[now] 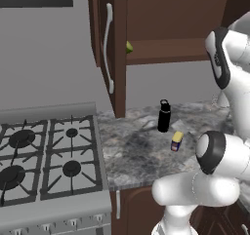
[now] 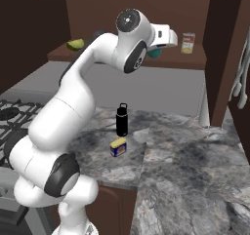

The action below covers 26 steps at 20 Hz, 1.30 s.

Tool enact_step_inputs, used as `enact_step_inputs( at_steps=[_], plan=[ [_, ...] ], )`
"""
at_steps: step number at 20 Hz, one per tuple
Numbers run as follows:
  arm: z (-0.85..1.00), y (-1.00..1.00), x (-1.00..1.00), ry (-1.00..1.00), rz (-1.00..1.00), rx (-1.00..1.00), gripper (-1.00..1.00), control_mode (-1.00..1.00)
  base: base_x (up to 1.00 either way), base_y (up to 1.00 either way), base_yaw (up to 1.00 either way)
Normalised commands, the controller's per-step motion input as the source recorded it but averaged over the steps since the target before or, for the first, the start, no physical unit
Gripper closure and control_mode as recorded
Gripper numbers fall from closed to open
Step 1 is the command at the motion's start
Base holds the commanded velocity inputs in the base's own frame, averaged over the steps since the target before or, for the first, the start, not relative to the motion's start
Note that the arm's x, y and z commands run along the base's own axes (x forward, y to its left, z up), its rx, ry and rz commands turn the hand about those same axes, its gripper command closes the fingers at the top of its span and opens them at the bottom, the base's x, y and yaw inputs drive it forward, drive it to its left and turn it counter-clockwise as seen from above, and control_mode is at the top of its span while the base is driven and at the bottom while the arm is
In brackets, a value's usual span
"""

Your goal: Pick the cans from the counter and place them in their designated side in the cabinet.

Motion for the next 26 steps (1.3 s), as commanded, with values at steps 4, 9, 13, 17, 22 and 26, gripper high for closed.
enact_step_inputs(
  at_steps=[4,9,13,17,22,26],
  plan=[
    [-0.10,-0.10,0.29,0.03,0.00,0.00,1.00,-1.00,0.00,0.00,0.00],
    [0.00,-0.11,0.27,0.01,0.00,0.00,1.00,-1.00,0.00,0.00,0.00],
    [0.00,-0.12,0.21,0.00,0.00,0.00,1.00,-1.00,0.00,0.00,0.00],
    [-0.01,-0.11,0.16,0.00,0.00,0.00,1.00,-1.00,0.00,0.00,0.00],
    [-0.05,-0.09,0.14,0.00,0.00,0.00,1.00,-1.00,0.00,0.00,0.00],
    [-0.09,-0.02,0.13,0.00,0.00,0.00,1.00,-1.00,0.00,0.00,0.00]
  ],
)
